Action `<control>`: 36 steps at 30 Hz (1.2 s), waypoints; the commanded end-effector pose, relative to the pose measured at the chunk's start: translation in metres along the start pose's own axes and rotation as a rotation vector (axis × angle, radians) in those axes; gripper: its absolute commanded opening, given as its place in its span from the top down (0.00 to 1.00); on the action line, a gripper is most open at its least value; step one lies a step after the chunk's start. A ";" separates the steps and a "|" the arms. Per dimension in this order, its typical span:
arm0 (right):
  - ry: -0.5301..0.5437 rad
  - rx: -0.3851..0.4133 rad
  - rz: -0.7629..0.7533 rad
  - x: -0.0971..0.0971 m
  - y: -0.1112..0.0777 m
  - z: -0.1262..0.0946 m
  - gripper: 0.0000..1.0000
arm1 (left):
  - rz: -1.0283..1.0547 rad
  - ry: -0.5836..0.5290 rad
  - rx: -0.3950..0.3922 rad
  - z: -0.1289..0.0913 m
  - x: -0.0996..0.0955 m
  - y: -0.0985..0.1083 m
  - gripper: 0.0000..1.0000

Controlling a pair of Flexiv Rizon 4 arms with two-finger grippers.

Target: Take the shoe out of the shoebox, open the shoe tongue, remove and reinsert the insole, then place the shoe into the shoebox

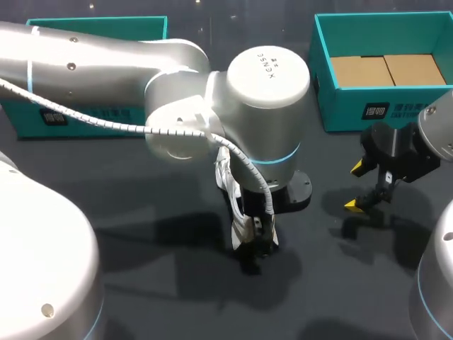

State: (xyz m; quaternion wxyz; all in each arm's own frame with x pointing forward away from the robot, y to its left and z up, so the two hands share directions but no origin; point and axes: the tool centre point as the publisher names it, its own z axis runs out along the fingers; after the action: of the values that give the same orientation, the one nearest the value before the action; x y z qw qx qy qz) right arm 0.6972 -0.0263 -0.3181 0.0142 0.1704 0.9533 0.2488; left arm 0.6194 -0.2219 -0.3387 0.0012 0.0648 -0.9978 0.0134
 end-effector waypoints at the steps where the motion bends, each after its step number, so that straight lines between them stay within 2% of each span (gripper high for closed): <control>1: -0.003 0.001 0.001 0.002 0.000 -0.001 0.00 | 0.003 0.013 0.016 0.016 0.002 0.000 0.06; 4: -0.003 0.001 0.001 0.002 0.000 -0.001 0.00 | -0.003 -0.004 0.013 0.021 0.003 0.000 0.11; 8: -0.003 0.001 0.001 0.002 0.000 -0.001 0.00 | -0.005 -0.015 0.004 0.028 0.003 -0.002 0.11; 12: -0.003 0.001 0.001 0.002 0.000 -0.001 0.00 | -0.014 -0.003 0.004 0.032 0.001 -0.002 0.21; 19: -0.003 0.001 0.001 0.002 0.000 -0.001 0.00 | -0.030 0.002 0.000 0.039 -0.002 -0.004 0.30; 24: -0.003 0.001 0.001 0.002 0.000 -0.001 0.00 | -0.036 0.000 -0.016 0.046 -0.005 -0.005 0.31; 29: -0.003 0.001 0.001 0.002 0.000 -0.001 0.00 | -0.040 0.004 -0.019 0.047 -0.007 -0.005 0.41; 32: -0.003 0.001 0.001 0.002 0.000 -0.001 0.00 | -0.049 0.003 -0.028 0.049 -0.008 -0.005 0.57; 34: -0.003 0.001 0.001 0.002 0.000 -0.001 0.00 | -0.051 0.003 -0.030 0.049 -0.008 -0.004 0.72; 35: -0.003 0.001 0.001 0.002 0.000 -0.001 0.00 | -0.052 0.004 -0.031 0.049 -0.009 -0.004 0.80; 36: -0.003 0.001 0.001 0.002 0.000 -0.001 0.00 | -0.053 0.006 -0.031 0.048 -0.009 -0.003 0.94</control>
State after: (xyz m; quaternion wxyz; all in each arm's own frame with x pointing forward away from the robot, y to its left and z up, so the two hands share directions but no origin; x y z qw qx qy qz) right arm 0.6972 -0.0263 -0.3180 0.0142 0.1704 0.9534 0.2488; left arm 0.6256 -0.2249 -0.3852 0.0058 0.0906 -0.9959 -0.0005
